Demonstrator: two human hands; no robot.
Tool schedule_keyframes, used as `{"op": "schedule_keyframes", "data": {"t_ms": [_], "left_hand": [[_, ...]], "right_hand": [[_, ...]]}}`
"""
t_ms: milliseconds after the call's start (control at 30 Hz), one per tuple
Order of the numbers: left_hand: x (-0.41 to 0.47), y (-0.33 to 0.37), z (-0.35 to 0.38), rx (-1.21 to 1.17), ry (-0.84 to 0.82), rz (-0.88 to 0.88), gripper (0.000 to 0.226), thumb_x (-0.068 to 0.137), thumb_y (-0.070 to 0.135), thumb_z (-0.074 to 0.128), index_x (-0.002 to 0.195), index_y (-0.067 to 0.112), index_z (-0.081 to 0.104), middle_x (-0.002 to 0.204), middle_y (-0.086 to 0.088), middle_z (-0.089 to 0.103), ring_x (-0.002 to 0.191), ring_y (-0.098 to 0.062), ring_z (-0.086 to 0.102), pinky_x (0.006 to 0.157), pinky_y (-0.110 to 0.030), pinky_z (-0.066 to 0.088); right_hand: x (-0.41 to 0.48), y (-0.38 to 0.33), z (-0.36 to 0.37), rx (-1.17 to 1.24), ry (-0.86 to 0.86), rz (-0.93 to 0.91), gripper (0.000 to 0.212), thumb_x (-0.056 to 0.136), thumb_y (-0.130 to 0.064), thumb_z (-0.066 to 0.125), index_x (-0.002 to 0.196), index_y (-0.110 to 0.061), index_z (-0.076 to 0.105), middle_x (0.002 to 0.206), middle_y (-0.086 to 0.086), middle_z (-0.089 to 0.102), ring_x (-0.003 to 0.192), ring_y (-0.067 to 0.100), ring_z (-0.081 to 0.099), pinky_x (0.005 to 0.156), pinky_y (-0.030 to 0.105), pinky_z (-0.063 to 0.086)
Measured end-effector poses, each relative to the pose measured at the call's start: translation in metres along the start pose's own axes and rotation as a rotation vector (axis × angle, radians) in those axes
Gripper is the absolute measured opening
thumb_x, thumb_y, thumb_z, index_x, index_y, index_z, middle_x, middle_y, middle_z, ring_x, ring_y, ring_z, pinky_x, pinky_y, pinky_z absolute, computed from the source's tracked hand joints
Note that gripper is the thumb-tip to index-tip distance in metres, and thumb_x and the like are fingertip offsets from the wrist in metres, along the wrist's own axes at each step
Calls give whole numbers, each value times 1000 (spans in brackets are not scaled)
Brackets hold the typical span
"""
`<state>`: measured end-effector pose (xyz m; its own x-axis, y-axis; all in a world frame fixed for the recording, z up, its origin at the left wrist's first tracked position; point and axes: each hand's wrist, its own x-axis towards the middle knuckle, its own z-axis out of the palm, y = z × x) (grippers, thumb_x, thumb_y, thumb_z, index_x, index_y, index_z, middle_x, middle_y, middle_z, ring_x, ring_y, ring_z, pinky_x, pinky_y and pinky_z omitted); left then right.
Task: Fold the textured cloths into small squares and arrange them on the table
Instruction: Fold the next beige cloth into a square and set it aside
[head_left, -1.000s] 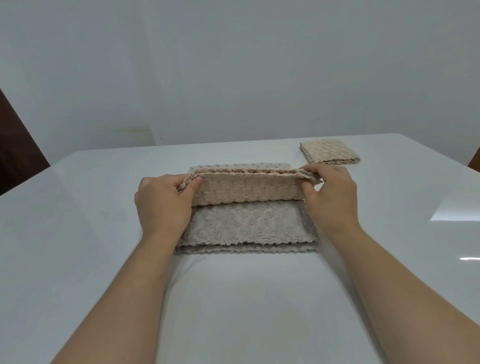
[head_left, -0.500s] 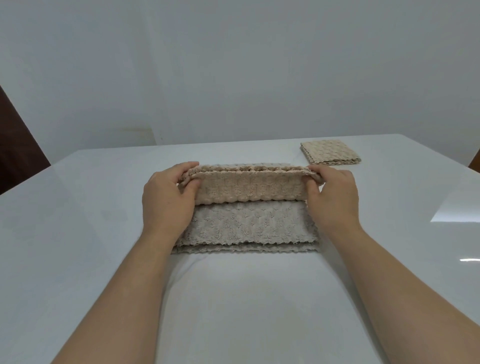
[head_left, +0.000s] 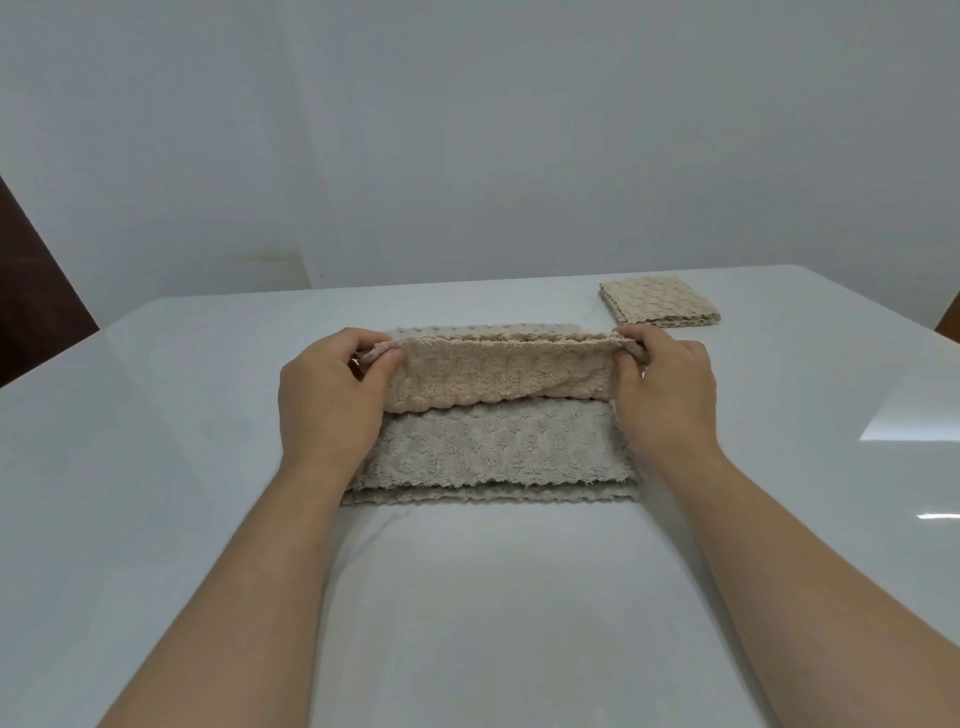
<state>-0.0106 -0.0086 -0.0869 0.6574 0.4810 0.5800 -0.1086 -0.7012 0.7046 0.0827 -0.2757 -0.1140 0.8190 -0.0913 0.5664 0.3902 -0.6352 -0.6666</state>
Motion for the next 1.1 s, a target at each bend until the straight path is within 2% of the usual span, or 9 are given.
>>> {"op": "schedule_keyframes", "data": {"t_ms": [100,233,400,567,700,833,900,1000,1100], "left_hand": [[1,-3,1,61,13,31,11,89,26,76,98,31,74,83,22,65,83,-15,58,81,-33,48],[2,-5,2,47,44,12,20,90,21,74,107,29,75,98,12,70,82,-11,54,85,-33,50],[2,-5,3,43,69,37,11,92,21,73,101,26,73,97,12,68,81,-10,55,79,-27,44],[-1,5,0,19,101,-38,12,92,21,70,96,32,70,92,18,69,81,-13,63,76,-29,49],[-3,30,-5,-97,71,-128,16,94,15,65,91,31,65,88,14,71,70,-13,73,71,-32,58],[4,54,-19,-29,-19,-99,15,95,15,64,88,29,62,88,13,68,89,-18,72,84,-38,58],[5,61,-33,-26,-76,-100,17,94,14,65,87,28,62,90,10,70,88,-18,73,84,-38,59],[0,69,-55,-69,-117,-101,13,95,10,66,95,23,67,93,5,72,74,-8,75,66,-15,56],[-3,75,-82,-49,-203,-118,11,95,13,68,101,20,73,86,2,76,66,-6,75,64,-10,52]], "right_hand": [[-1,-1,-1,8,2,-6,24,100,-18,55,120,-22,68,90,-10,60,116,26,48,100,47,42],[0,-1,-1,11,9,9,20,100,-21,56,115,-24,69,89,-12,58,113,24,49,98,46,43],[1,0,0,-2,17,25,17,101,-23,54,109,-24,69,80,-15,56,104,22,49,86,38,43],[2,-7,-6,146,3,63,13,99,-20,58,104,-26,68,92,-12,67,80,14,58,76,27,43],[-2,-13,-15,295,-41,167,17,98,-13,58,102,-27,68,83,-3,72,73,16,72,72,17,53],[8,-24,-35,373,-87,215,18,97,-4,55,98,-17,67,92,2,72,66,14,74,71,34,63],[12,-33,-53,350,-112,188,16,97,-3,55,100,-13,67,98,4,72,63,7,73,67,22,60],[12,-46,-80,316,-187,123,14,95,-4,57,98,-11,69,91,5,74,63,6,73,59,15,55],[9,-61,-107,305,-318,86,12,90,-6,60,93,-11,71,82,10,76,65,17,76,69,31,62]]}}
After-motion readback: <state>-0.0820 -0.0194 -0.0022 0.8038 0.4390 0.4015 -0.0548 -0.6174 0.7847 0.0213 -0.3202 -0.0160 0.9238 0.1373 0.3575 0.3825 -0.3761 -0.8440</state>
